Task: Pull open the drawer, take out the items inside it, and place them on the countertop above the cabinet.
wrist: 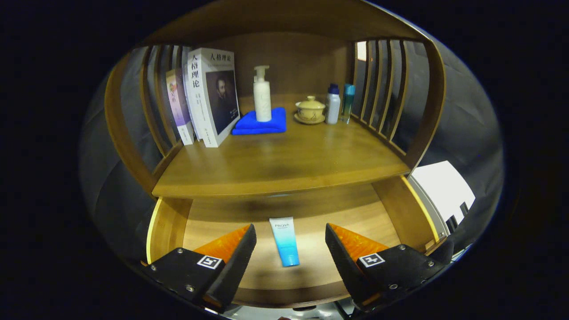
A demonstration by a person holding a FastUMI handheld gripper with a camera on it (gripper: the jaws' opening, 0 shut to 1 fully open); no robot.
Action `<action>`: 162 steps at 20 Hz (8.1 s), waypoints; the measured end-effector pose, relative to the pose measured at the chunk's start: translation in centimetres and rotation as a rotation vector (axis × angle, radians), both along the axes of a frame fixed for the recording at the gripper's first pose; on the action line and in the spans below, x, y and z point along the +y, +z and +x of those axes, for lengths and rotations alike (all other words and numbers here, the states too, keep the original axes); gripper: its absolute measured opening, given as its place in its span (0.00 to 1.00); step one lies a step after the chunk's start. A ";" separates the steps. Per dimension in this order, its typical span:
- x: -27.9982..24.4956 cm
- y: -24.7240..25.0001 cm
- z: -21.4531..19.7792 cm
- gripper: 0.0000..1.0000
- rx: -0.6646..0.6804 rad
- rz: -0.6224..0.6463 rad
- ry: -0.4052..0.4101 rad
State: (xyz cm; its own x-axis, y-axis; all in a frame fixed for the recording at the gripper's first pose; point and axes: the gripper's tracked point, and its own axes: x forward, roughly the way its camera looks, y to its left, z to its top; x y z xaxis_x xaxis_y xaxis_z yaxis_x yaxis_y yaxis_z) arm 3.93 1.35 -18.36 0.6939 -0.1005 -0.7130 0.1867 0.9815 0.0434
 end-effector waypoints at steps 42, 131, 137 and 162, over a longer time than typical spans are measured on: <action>-0.4 -6.5 -2.4 0.44 0.234 0.059 -0.036; 0.7 -1.9 -13.7 0.93 -0.565 0.010 0.052; 1.1 -3.5 -13.5 0.94 -0.540 0.010 0.061; -0.5 -2.2 -6.3 0.93 -0.602 -0.031 0.102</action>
State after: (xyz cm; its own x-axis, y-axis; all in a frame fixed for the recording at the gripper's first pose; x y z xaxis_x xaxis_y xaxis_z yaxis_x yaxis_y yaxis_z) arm -2.33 0.84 -20.58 0.9813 -0.0271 -0.1904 0.0436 0.9956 0.0829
